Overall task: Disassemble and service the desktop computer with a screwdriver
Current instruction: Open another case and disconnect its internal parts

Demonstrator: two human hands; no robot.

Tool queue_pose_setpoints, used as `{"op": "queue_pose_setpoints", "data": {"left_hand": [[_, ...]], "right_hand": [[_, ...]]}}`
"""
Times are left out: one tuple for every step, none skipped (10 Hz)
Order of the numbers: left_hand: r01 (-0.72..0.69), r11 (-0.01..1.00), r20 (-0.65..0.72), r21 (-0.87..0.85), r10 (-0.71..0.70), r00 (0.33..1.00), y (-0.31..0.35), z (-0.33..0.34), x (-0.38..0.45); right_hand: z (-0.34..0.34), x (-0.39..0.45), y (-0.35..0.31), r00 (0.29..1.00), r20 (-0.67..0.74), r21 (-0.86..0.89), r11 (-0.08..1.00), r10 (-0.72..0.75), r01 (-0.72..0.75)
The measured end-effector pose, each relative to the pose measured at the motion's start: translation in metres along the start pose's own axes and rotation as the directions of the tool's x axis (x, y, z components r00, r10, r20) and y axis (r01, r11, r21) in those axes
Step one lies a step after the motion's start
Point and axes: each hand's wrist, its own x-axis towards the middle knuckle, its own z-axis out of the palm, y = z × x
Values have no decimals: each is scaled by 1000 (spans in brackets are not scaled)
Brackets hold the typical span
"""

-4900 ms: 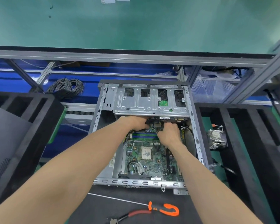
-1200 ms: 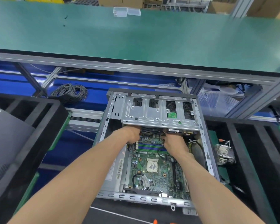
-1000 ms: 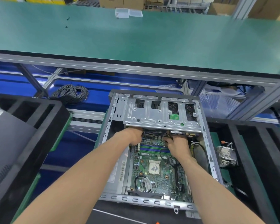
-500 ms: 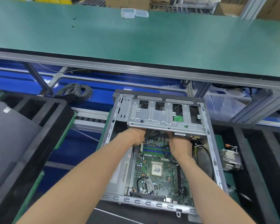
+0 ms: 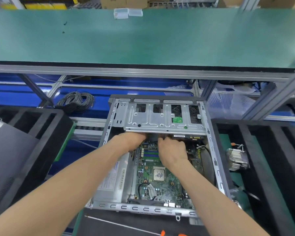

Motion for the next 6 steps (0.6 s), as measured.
{"op": "queue_pose_setpoints", "data": {"left_hand": [[-165,935,67,313,152,986,5,-1,-5],[-163,934,183,319,108,977,0,-5,1],[-168,928,254,333,83,964,-11,-10,2],[-175,925,287,338,76,955,-14,-6,6],[-157,906,285,393,42,958,-14,-2,9],[-134,874,306,467,-18,952,-12,2,13]], "right_hand": [[3,3,-6,995,-68,91,993,-75,81],[7,12,-10,990,-76,332,934,-116,135],[13,24,-11,995,25,497,865,-98,73],[18,35,-15,989,96,583,812,-116,39],[24,43,-19,984,104,602,796,-146,54],[26,47,-18,979,127,598,799,-163,55]]}}
